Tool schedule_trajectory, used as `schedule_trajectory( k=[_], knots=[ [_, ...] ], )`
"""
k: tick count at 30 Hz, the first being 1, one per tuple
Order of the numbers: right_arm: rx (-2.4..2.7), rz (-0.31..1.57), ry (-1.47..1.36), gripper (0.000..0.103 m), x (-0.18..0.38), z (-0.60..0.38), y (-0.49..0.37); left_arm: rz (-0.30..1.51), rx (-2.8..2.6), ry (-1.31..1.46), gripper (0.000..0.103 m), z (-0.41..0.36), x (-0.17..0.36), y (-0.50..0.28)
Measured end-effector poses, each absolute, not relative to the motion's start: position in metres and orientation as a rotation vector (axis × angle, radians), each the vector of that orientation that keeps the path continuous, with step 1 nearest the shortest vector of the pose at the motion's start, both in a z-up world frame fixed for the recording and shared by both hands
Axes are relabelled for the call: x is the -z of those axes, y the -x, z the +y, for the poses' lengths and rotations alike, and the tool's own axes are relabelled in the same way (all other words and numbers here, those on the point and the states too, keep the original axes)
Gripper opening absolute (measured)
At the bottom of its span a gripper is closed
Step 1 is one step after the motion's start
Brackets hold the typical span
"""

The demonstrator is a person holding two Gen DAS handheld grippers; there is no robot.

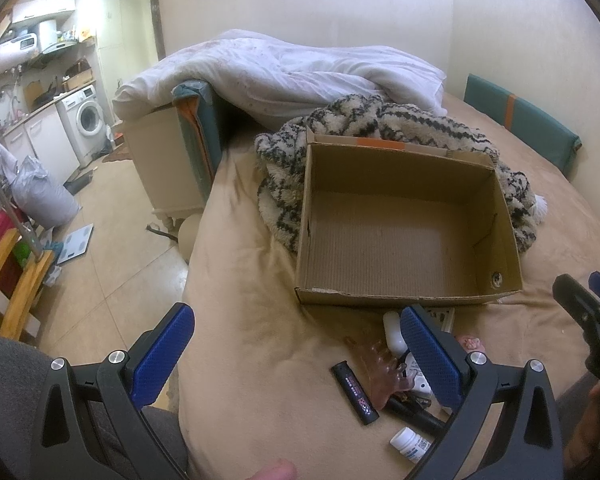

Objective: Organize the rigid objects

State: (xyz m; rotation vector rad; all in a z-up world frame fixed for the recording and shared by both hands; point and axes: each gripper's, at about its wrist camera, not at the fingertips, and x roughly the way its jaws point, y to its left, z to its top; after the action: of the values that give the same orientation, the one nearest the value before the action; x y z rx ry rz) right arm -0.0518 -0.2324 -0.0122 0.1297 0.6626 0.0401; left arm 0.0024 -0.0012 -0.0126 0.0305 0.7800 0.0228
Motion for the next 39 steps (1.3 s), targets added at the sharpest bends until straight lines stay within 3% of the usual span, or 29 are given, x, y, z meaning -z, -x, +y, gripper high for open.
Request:
schedule_trajectory(
  k=[39],
  knots=[
    [-0.014, 0.733, -0.158, 0.103, 0.026, -0.234, 0.048, 0.911, -0.043, -0.012, 0.103, 0.006, 0.032, -0.019]
  ],
)
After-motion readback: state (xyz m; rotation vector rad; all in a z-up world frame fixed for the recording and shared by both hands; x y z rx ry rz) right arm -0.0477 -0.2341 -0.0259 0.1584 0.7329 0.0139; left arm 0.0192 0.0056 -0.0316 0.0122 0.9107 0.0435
